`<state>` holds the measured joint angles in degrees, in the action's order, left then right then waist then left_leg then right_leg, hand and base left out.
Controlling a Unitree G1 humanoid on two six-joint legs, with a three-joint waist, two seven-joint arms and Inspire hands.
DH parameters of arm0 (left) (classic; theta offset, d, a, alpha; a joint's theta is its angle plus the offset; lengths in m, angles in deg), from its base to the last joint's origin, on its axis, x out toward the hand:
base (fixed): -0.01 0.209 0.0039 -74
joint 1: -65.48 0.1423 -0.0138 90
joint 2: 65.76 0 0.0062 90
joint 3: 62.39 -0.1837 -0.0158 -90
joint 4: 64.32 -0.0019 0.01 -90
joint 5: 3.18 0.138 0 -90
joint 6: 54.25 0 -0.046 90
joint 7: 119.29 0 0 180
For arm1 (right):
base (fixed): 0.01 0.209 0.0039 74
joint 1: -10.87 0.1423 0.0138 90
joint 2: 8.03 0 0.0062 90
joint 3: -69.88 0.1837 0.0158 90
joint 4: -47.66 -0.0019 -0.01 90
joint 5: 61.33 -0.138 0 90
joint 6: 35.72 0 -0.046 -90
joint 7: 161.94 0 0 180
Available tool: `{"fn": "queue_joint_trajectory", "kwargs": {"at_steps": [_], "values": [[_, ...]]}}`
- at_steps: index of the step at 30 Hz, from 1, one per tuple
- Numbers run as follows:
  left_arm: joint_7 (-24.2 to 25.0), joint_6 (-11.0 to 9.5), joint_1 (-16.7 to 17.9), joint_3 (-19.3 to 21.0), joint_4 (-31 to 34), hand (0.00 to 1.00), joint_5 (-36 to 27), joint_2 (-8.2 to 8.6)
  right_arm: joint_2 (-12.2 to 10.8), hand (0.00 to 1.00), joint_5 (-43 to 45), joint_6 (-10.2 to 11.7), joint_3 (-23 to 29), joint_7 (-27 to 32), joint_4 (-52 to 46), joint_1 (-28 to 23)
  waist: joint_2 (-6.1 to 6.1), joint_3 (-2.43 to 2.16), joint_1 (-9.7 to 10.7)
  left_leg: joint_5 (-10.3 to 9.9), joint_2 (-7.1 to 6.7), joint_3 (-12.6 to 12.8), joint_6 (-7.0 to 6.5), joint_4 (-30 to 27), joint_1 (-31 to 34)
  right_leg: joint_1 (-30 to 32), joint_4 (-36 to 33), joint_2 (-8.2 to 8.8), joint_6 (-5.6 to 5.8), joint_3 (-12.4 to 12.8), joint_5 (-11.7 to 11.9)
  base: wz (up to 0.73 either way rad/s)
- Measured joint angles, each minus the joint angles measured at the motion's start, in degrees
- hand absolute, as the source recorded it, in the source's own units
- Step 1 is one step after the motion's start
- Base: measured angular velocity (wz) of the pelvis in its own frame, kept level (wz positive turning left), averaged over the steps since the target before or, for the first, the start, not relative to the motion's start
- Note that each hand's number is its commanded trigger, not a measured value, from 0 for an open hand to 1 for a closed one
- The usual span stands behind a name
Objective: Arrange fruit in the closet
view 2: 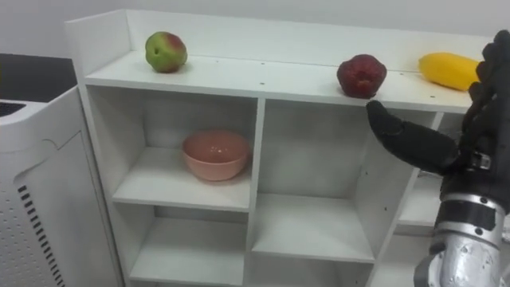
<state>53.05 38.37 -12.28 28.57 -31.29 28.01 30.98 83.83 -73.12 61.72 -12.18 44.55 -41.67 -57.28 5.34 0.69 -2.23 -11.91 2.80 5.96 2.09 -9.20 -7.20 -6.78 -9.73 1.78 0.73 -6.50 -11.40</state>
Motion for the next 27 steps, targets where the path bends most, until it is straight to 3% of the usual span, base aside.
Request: {"fn": "queue_joint_trajectory", "kwargs": {"at_steps": [8,15,19,27], "values": [[2.40,-0.01,-0.17,0.03,0.94,0.00,0.01,-0.61,2.39,0.00,-1.66,-0.10,-0.01,-1.70,1.72,0.88,0.21,-0.24,-1.22,0.00,0.01,-0.36,0.00,-0.46,0.43,0.09,-0.07,0.01,-0.11,-0.34,0.07,0.02],[3.46,0.05,-0.25,0.58,1.78,0.00,1.00,-0.79,3.38,0.00,-5.01,-0.08,-0.02,-1.68,7.78,6.43,0.69,-0.58,-1.57,0.00,0.01,-1.57,0.00,-0.88,0.53,-0.53,-0.02,0.02,-0.16,-1.66,0.10,0.08],[3.45,1.13,-0.18,0.71,1.70,0.00,0.95,-0.79,3.40,0.00,-7.28,-0.07,-0.29,-2.24,9.12,6.60,0.66,-0.56,-2.36,0.00,0.01,-1.61,0.00,-1.03,0.52,-0.69,-0.03,0.06,-0.16,-1.70,0.10,0.01],[3.55,1.39,-0.14,1.17,1.67,0.00,1.04,-0.80,3.90,0.00,-11.70,-0.09,-0.59,-3.63,10.52,6.84,0.19,-0.23,-2.68,0.00,0.01,-1.60,0.00,-1.26,0.84,-0.60,-0.07,0.13,-0.21,-2.07,0.13,0.00]]}}
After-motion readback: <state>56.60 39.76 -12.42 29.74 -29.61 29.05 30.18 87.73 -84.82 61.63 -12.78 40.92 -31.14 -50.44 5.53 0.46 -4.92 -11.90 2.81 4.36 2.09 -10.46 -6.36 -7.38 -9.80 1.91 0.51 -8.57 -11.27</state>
